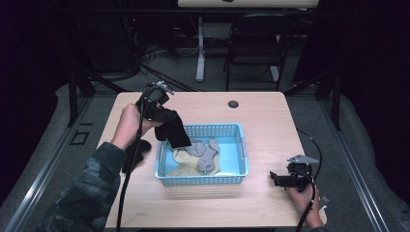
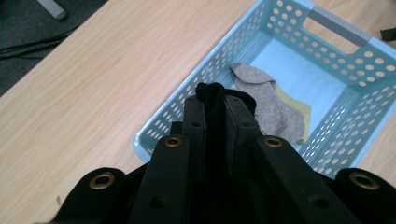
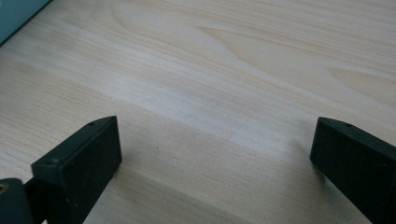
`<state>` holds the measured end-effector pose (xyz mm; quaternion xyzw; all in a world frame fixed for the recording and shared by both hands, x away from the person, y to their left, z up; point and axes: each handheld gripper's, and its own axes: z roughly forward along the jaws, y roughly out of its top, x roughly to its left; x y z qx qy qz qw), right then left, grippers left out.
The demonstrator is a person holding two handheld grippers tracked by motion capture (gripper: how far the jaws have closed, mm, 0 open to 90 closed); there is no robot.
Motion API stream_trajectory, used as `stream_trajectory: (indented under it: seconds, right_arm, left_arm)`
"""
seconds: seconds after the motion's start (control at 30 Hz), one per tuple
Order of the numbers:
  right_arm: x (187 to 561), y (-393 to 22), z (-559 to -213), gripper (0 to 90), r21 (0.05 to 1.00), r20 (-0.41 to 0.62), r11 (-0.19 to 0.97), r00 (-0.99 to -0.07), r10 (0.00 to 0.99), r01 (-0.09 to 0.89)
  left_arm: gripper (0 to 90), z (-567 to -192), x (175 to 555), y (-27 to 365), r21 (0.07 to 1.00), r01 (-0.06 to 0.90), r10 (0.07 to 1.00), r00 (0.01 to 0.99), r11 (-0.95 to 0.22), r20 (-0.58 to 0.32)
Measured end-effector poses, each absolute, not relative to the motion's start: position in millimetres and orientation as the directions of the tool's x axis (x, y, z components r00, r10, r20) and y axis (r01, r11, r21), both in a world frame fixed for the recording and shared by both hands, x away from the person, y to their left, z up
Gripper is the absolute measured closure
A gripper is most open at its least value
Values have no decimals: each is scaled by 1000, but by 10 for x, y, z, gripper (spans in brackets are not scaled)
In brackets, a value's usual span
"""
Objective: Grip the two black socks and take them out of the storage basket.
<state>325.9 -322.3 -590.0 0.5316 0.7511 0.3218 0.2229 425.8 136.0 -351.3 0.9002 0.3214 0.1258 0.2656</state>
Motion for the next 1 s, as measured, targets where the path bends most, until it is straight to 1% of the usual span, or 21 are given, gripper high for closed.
stream_trajectory:
  seconds: [0.13,0.57,1.0]
  right_arm:
    - [3259,-3223,-5900,14,721,8,227,-336,942,655]
    - [3259,-3224,-5900,14,720,7,228,-335,942,655]
    - [3259,-3223,-5900,14,721,7,228,-336,942,655]
  left_arm:
    - [805,-3398,4233,1439,581,506,654,754,-638,61]
    - [804,-3183,4141,1751,591,517,685,724,-618,83]
    - [802,-3134,4064,2209,606,560,742,666,-565,77]
